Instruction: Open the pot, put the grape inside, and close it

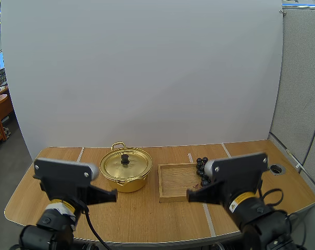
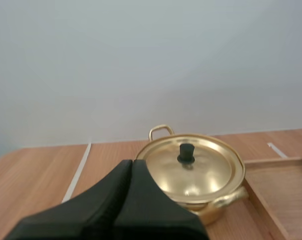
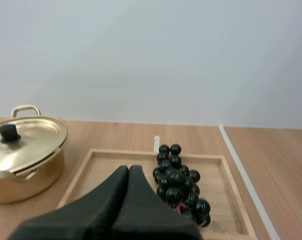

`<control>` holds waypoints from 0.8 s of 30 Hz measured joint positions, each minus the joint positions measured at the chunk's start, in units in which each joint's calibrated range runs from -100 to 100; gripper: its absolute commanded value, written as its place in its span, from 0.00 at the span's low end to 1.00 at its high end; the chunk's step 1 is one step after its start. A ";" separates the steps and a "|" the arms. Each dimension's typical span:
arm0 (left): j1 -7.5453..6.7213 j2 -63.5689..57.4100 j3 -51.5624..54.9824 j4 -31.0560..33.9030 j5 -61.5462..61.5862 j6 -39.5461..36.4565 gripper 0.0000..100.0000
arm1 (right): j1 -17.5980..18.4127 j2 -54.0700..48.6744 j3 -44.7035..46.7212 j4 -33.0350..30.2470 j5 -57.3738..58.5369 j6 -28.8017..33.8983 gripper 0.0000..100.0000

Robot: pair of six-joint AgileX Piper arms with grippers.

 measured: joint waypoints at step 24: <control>0.00 -0.22 -39.22 0.00 24.75 7.04 0.00 | 0.00 -0.26 -36.52 -0.30 33.59 0.00 0.00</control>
